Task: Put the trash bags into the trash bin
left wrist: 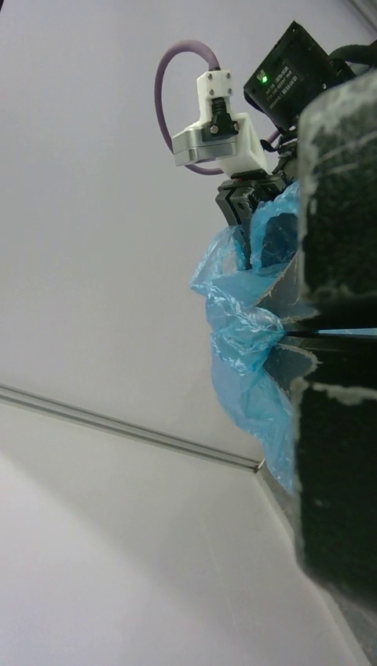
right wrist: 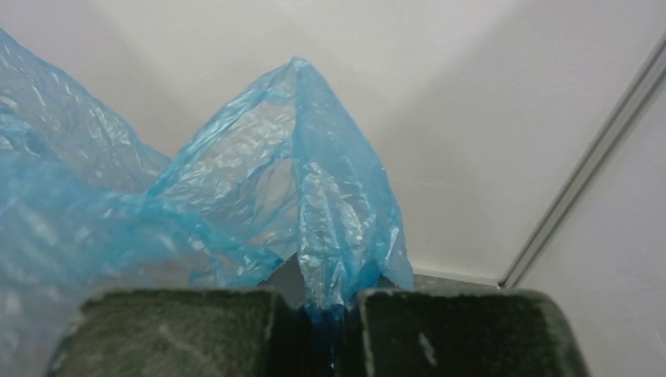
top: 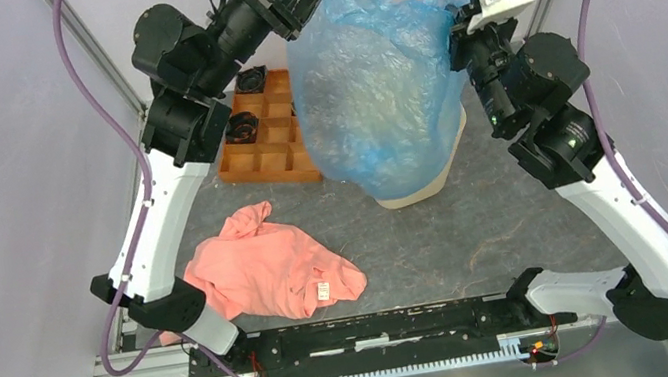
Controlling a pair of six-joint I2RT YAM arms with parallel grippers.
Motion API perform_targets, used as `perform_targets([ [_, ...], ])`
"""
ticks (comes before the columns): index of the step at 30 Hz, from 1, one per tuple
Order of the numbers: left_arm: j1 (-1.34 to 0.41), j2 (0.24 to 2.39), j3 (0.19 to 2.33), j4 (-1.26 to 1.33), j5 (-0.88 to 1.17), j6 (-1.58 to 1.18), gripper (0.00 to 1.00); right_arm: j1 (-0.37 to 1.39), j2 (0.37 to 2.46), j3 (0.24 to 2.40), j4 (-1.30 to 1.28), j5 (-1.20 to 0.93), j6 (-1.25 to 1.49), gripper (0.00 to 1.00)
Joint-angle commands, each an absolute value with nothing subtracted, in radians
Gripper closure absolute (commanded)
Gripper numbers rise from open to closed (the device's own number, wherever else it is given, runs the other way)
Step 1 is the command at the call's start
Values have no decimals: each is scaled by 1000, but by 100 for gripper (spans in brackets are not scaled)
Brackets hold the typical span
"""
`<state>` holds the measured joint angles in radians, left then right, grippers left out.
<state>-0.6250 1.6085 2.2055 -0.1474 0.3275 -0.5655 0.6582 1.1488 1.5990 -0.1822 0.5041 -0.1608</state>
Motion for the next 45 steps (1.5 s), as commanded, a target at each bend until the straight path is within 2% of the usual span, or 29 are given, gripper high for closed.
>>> perform_targets([
  [1,-626,1639,2206,-42,284,-514,98,632,1180,1675,-152,544,-223,94],
  [9,-626,1689,2200,-4,271,-511,98,585,1241,1755,-149,466,-209,94],
  [18,-612,1700,2061,24,236,-510,98,503,1297,1710,-161,416,-201,94],
  [21,-599,1679,2009,13,213,-512,98,493,1296,1684,-162,329,-164,94],
  [27,-521,1579,1817,-29,175,-567,98,492,1313,1727,-251,-62,-52,93],
  [31,-435,1502,1700,-34,169,-618,98,493,1285,1668,-187,-234,118,93],
  [34,-385,1486,1635,-14,175,-685,98,492,1328,1691,-269,-128,191,92],
  [37,-359,1528,1616,10,281,-762,98,493,1371,1683,-332,-11,167,90],
  [39,-357,1552,1609,53,345,-812,98,492,1382,1684,-369,-23,137,84],
  [41,-356,1570,1614,64,372,-823,98,494,1371,1684,-384,-85,102,70],
  [43,-353,1570,1620,50,366,-822,98,493,1336,1680,-392,-147,61,51],
  [45,-346,1566,1618,34,358,-818,98,492,1295,1681,-416,-159,30,40],
])
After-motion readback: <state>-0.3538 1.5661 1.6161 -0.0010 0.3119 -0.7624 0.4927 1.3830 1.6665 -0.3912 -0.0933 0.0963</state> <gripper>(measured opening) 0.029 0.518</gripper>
